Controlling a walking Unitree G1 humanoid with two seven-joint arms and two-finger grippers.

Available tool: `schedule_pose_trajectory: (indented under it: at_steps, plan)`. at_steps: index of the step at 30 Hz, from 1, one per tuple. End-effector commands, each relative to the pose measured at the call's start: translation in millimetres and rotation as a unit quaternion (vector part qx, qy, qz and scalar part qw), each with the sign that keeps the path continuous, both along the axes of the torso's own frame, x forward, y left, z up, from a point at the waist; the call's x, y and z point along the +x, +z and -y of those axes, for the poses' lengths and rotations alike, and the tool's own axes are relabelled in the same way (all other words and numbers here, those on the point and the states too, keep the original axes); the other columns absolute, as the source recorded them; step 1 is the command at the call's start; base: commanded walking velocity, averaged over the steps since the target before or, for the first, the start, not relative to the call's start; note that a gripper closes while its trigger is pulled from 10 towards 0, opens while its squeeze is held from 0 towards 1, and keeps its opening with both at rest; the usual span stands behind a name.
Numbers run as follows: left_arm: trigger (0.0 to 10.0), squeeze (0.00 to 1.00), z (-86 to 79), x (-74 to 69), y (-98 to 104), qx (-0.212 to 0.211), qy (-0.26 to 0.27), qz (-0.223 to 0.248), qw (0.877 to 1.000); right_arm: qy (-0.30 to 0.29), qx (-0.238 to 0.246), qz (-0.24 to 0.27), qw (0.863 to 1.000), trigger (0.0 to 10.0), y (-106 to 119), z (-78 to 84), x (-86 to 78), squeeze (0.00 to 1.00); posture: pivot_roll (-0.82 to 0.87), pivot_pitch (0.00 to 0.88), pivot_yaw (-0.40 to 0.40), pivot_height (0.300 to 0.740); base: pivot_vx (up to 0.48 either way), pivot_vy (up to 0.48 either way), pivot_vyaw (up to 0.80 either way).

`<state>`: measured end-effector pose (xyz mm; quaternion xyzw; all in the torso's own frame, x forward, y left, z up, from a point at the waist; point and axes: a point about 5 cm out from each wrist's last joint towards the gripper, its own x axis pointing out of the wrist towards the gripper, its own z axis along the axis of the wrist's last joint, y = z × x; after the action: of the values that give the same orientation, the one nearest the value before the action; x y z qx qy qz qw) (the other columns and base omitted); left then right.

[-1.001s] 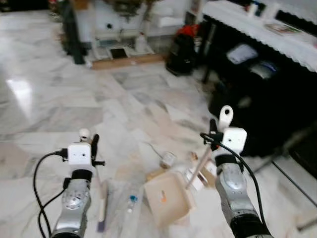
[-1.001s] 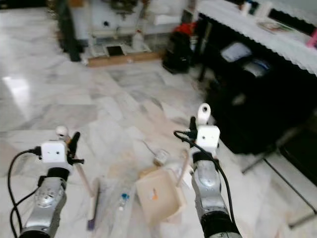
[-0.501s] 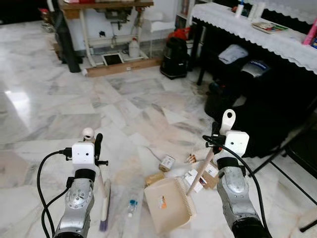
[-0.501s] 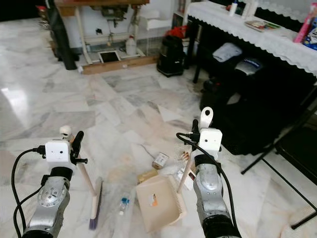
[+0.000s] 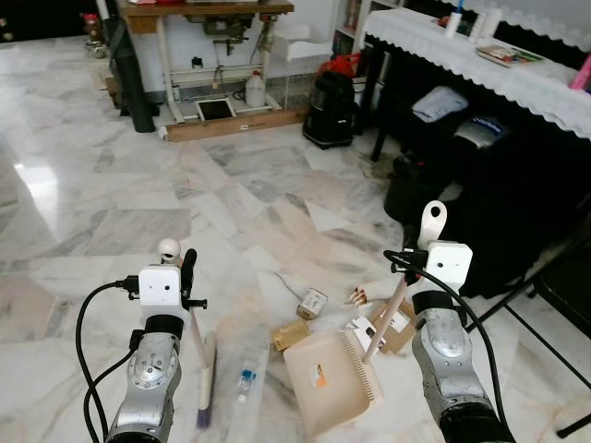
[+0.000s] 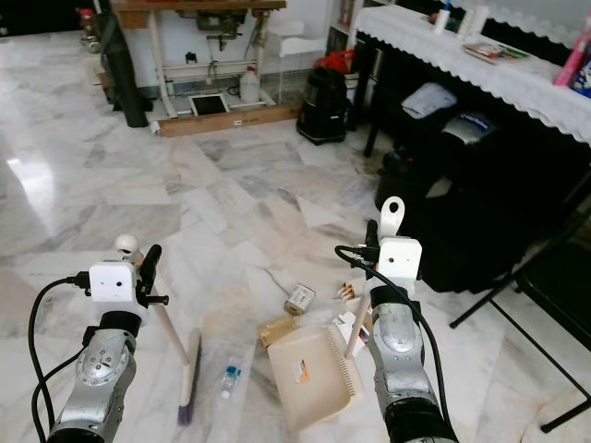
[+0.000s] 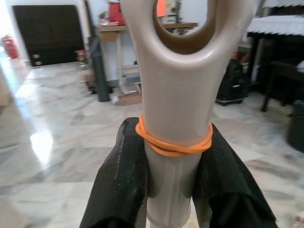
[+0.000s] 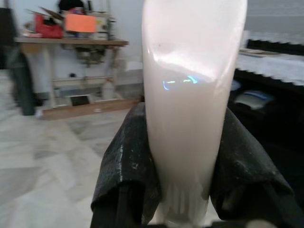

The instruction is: Sweep floor

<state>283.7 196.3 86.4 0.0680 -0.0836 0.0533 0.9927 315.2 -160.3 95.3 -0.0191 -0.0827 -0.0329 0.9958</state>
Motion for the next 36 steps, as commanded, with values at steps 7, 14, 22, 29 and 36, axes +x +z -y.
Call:
schedule_pose_trajectory:
  at_steps: [7, 14, 22, 29, 36]
  plan:
    - [10.0, 0.0, 3.0, 3.7, 9.5, 0.004, -0.005, 0.021, 1.0, -0.006, 0.001, 0.034, 0.999, 10.0, 13.3, 3.3, 3.2, 0.0, 0.11, 0.0, -0.05, 0.74, 0.0, 0.109, 0.0]
    - [10.0, 0.0, 3.2, 3.7, 10.3, 0.008, -0.007, 0.024, 1.0, -0.007, 0.001, 0.034, 0.999, 10.0, 13.4, 3.0, 3.2, 0.0, 0.11, 0.0, -0.05, 0.74, 0.0, 0.0, 0.0]
    - [10.0, 0.0, 3.2, 3.8, 11.2, 0.009, -0.009, 0.024, 1.0, -0.006, 0.003, 0.035, 0.999, 10.0, 13.6, 2.4, 3.4, 0.0, 0.11, 0.0, -0.048, 0.74, 0.0, 0.0, 0.0]
    - [10.0, 0.0, 3.4, 4.9, 10.4, 0.011, -0.009, 0.02, 1.0, 0.003, -0.014, 0.04, 0.999, 10.0, 14.8, -0.3, 3.3, 0.0, 0.11, 0.0, -0.048, 0.74, 0.112, 0.0, 0.16]
    - [10.0, 0.0, 3.8, 4.9, 9.6, 0.013, -0.009, 0.017, 1.0, -0.007, -0.006, 0.037, 0.999, 10.0, 14.3, 2.6, 3.5, 0.0, 0.11, 0.0, -0.049, 0.74, 0.314, 0.0, 0.42]
